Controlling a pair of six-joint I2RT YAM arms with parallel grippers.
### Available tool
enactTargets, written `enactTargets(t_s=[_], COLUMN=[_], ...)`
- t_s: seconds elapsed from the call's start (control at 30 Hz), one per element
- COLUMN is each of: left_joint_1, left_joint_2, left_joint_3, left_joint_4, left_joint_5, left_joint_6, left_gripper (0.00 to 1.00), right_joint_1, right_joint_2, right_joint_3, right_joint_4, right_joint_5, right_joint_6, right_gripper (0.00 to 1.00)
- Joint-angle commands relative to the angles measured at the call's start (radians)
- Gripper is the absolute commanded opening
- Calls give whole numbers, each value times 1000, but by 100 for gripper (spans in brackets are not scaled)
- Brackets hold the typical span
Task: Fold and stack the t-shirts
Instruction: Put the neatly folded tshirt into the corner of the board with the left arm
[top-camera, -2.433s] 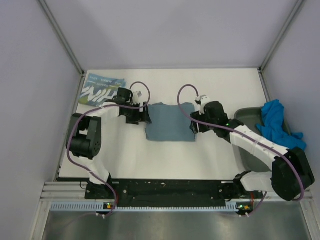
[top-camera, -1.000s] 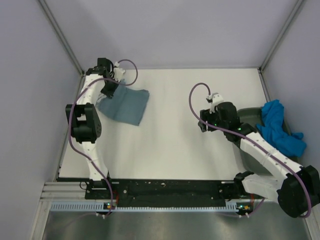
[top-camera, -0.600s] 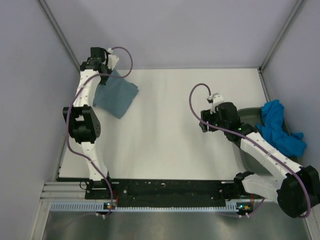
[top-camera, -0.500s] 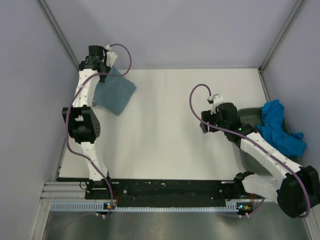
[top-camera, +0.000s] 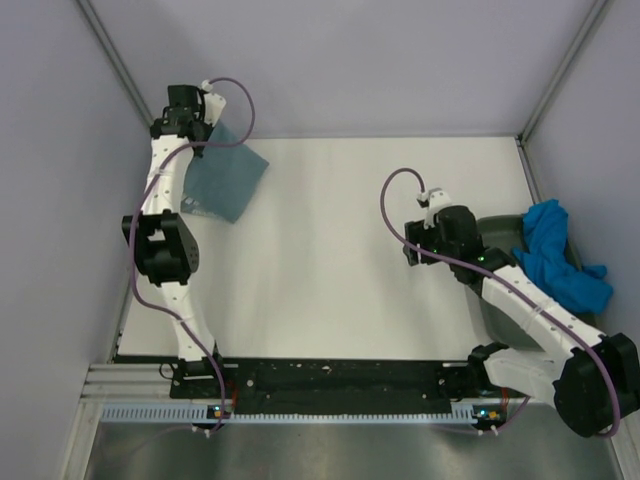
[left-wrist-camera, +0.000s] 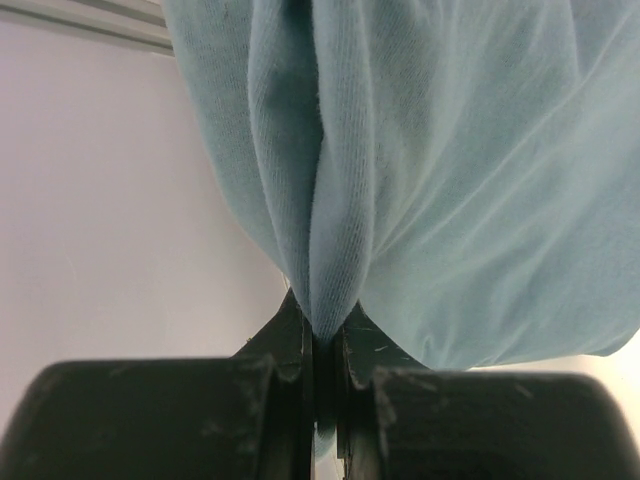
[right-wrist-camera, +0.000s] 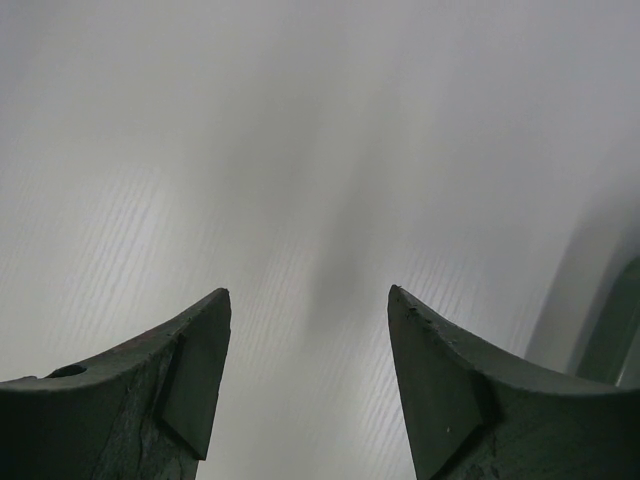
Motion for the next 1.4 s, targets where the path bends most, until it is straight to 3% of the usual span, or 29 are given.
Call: enactTargets(t_s=[0.0, 0.37, 0.47, 0.5, 0.57, 0.7, 0.77, 0.9, 1.07, 1.23, 1.37], left_joint_1=[38, 91, 95, 97, 117, 164, 166, 140, 69, 17, 12], left_joint_2=[-44, 80, 136, 151, 162, 104, 43, -86, -304, -548, -776], left_joint_3=[39, 8, 16, 11, 5, -34, -94, -226, -503, -824, -1123], left_joint_4=[89, 161, 185, 204, 244, 300, 349, 301, 216, 233, 407], left_joint_5=[-18, -59, -164, -217, -286, -320, -328, -196, 75, 390, 560], left_joint_6=[-29, -35, -23, -12, -6, -33, -10, -27, -62, -121, -144], left_gripper=[0, 0, 24, 40, 52, 99, 99, 99, 99, 99, 99], right_joint_1=[-20, -24, -24, -24, -24, -24, -24, -23, -24, -26, -26], right_joint_2=[-29, -40, -42, -42, -45, -58, -62, -69, -100, -124, -138], right_joint_3=[4, 14, 17, 20, 21, 17, 18, 18, -12, -48, -88], right_joint_4=[6, -6, -15, -19, -23, -28, -26, -26, 1, 60, 109], right_joint_5=[17, 13, 16, 14, 8, 6, 8, 11, 25, 29, 46], right_joint_6=[-15, -28, -32, -30, -25, -25, -27, -25, -21, -9, 5], right_gripper=[64, 64, 64, 64, 64, 64, 64, 64, 65, 66, 66])
